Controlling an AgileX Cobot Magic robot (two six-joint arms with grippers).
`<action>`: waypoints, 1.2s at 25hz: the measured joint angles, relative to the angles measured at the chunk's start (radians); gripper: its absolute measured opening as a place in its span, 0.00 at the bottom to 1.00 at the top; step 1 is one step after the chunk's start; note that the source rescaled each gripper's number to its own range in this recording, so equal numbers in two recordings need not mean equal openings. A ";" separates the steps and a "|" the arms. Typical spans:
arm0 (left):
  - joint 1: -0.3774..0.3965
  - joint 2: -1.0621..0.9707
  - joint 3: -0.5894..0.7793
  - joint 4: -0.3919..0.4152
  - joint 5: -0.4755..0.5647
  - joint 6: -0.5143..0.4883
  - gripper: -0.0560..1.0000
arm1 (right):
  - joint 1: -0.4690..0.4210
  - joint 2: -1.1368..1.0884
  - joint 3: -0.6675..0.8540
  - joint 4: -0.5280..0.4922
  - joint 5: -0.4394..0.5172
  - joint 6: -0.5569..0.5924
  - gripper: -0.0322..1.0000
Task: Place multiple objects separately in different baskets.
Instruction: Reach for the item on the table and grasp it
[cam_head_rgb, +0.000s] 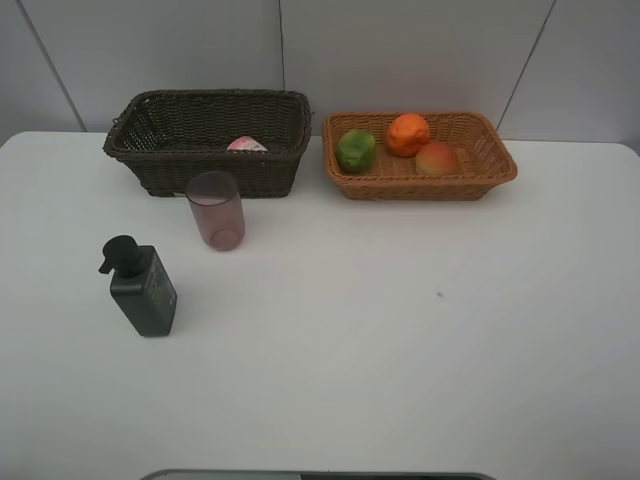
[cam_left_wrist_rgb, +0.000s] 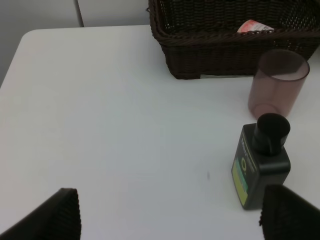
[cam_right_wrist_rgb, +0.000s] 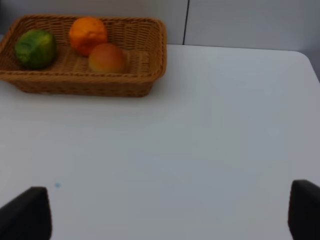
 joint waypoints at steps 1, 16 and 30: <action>0.000 0.000 0.000 0.000 0.000 0.000 0.94 | -0.013 0.000 0.000 0.001 0.000 0.000 1.00; 0.000 0.000 0.000 0.000 0.000 0.000 0.94 | -0.044 0.000 0.000 0.004 0.000 0.000 1.00; 0.000 0.000 0.000 0.000 0.000 0.000 0.94 | -0.044 0.000 0.001 0.038 0.000 -0.037 1.00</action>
